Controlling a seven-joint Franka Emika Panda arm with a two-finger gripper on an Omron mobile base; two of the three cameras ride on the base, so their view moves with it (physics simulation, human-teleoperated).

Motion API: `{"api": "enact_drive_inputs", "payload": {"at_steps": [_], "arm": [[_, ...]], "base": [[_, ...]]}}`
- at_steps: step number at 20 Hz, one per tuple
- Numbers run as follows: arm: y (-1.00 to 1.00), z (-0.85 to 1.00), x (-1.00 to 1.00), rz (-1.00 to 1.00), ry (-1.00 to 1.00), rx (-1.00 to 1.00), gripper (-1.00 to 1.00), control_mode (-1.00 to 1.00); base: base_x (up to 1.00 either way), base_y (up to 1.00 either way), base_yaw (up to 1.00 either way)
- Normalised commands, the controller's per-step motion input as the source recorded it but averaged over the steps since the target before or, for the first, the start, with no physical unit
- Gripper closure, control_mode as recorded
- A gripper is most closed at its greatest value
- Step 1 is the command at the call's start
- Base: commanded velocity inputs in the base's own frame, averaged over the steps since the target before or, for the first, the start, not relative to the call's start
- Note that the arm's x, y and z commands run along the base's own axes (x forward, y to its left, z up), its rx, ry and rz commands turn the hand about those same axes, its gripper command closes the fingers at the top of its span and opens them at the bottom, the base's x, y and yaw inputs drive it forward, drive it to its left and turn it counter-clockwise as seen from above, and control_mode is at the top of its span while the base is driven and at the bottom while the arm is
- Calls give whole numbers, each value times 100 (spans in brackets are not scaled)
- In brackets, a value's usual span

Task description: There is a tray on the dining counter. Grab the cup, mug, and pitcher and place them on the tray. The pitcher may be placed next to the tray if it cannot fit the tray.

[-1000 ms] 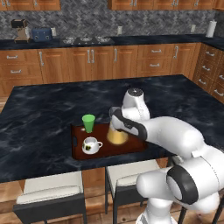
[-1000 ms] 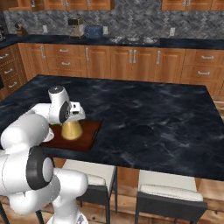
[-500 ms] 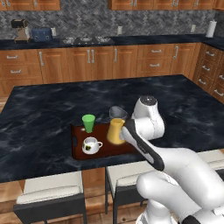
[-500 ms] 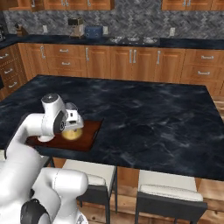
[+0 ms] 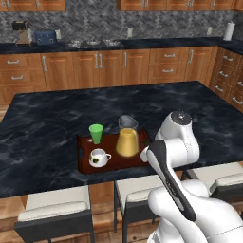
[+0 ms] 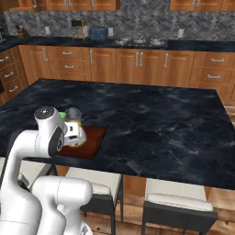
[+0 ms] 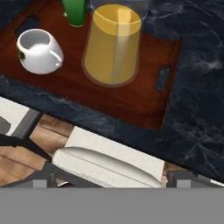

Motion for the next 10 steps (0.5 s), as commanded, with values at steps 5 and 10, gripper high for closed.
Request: {"api": "enact_drive_inputs", "payload": {"at_steps": [5,10], "arm": [[-4,61,-45,0,0,0,-100,-100],[0,67,-37,0,0,0,-100,-100]], "base": [[0,0,0],[0,0,0]]}}
